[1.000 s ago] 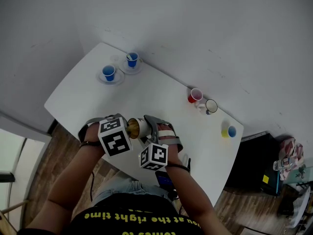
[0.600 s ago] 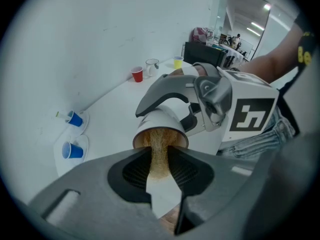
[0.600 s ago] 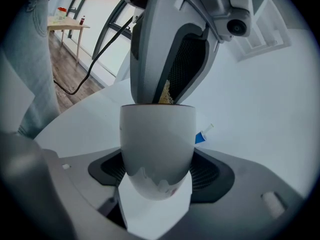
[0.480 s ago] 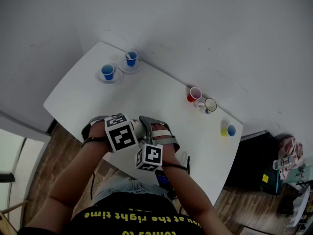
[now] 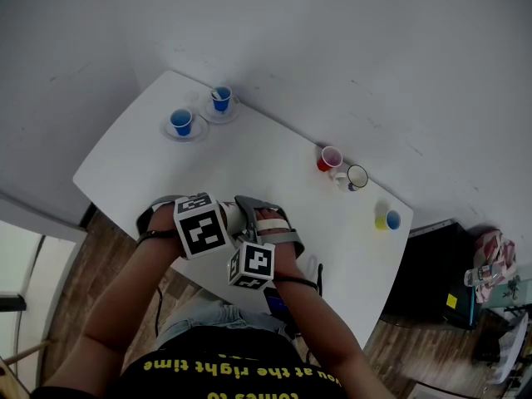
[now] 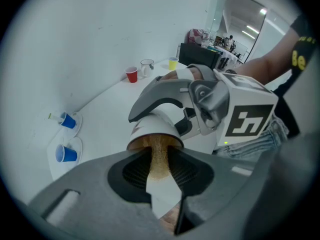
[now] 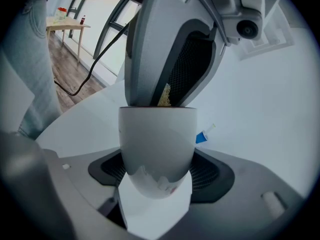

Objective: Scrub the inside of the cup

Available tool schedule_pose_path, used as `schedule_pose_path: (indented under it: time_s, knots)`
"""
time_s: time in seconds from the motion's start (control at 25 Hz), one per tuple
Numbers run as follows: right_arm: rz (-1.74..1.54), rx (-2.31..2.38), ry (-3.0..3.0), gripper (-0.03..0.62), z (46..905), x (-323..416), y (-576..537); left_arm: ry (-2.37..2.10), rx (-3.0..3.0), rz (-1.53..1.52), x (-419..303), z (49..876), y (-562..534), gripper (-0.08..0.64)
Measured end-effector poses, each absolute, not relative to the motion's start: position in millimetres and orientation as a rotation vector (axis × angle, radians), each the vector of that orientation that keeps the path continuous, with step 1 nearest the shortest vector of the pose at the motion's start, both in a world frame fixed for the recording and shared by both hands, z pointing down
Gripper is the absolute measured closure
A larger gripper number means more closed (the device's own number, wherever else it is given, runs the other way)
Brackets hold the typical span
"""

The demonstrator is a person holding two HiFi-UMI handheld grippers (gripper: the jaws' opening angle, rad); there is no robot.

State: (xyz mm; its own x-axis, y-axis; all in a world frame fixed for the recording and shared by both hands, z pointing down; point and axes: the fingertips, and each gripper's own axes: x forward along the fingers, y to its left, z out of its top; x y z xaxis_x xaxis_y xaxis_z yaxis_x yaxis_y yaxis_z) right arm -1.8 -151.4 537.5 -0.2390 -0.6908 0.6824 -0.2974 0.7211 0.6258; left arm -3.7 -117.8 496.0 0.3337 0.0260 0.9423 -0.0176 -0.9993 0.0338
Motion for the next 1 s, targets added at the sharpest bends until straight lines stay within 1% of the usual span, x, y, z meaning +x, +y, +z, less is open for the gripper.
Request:
schedule_pose_path:
  time_s: [0.4, 1.0]
  knots:
    - [-0.454, 0.776, -1.830, 0.209, 533, -2, -154, -0.111, 2.535, 1.738, -9, 489, -134, 0.460]
    - [-0.466, 0.760, -1.839, 0.209, 531, -10, -151, -0.012, 2.514, 1.696, -13, 488, -120, 0.462]
